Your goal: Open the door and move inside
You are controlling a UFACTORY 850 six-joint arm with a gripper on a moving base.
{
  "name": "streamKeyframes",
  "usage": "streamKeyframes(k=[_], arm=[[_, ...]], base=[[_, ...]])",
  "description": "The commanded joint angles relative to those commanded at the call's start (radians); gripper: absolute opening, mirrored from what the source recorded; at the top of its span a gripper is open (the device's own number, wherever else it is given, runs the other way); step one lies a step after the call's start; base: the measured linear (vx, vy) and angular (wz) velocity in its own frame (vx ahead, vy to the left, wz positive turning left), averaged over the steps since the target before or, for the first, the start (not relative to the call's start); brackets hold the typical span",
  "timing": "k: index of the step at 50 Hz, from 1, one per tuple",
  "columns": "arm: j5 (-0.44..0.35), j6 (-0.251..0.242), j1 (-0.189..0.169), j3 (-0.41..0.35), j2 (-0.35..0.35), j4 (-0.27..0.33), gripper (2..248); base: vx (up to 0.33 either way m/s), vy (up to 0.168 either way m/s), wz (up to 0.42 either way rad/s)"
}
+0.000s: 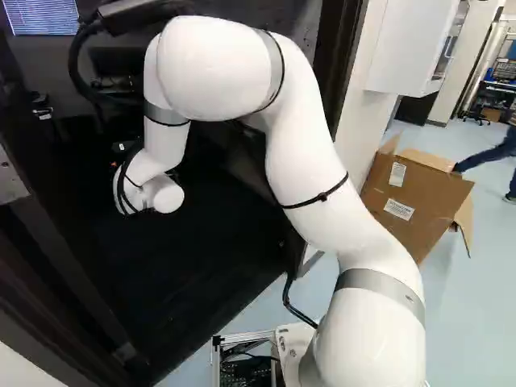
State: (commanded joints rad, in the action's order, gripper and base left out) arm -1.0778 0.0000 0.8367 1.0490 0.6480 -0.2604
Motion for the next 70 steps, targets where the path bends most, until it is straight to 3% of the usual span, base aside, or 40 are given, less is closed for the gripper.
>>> streamKeyframes(k=[34, 70], arm=[[0.0, 0.0, -0.03, -0.183, -0.134, 0.036, 247], [0.0, 0.0, -0.1, -0.324, -0.243, 0.037, 247]], base=[[0.0, 0.0, 0.0], [0.0, 0.0, 0.0]])
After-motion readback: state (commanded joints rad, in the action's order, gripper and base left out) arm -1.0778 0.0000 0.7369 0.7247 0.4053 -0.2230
